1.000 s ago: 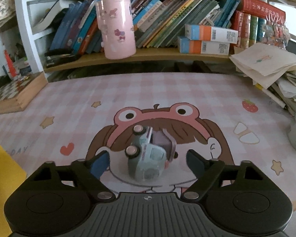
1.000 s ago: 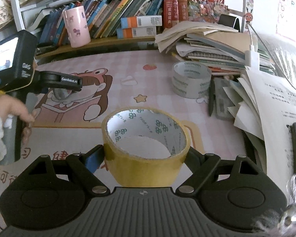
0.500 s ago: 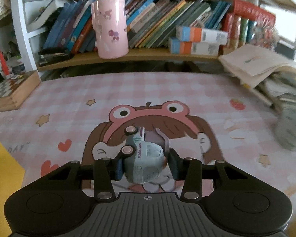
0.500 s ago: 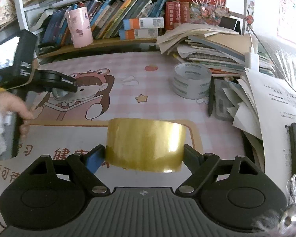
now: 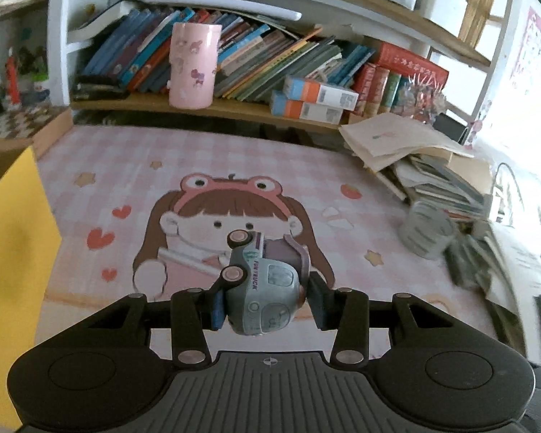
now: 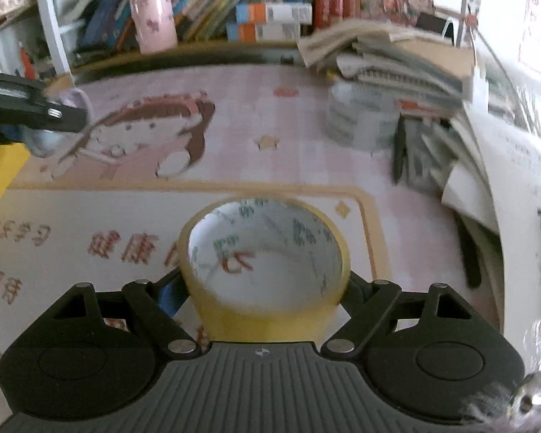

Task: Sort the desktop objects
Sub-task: 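Lift and carry the tape roll and toy car toward the yellow box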

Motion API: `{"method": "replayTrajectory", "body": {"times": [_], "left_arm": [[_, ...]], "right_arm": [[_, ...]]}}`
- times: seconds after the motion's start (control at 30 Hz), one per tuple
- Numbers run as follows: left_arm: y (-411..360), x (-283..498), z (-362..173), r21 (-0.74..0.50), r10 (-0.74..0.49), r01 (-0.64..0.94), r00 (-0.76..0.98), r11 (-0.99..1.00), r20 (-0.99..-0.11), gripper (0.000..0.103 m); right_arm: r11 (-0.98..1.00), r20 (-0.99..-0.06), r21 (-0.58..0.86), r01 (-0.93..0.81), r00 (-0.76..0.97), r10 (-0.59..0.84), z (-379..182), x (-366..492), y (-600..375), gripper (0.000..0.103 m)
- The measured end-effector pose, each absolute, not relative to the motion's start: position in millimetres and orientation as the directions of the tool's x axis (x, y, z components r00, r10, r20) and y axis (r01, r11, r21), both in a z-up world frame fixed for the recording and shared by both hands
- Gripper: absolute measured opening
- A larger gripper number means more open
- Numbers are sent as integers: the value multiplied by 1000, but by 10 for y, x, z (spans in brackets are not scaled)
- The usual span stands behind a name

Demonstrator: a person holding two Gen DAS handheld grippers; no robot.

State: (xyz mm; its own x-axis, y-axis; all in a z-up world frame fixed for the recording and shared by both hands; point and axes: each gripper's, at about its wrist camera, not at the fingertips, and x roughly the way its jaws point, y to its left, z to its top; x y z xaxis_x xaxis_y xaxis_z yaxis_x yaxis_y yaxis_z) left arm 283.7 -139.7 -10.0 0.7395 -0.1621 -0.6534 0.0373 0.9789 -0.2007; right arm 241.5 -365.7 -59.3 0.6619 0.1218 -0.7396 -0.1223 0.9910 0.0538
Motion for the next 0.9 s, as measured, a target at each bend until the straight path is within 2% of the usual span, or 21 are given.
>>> {"method": "replayTrajectory", "body": {"times": [0.33,0.9], "left_arm": [[-1287,2489,29,-256,-176,8,746,967,-643,43],[-1017,1712,399,-274,-235,94,806,957,-543,43]], "right_arm": [[989,-726,63,-132,674,136,-578,2416,-3675,80],[975,-612,138,-175,759,222,199,1765,-3240,80]]}}
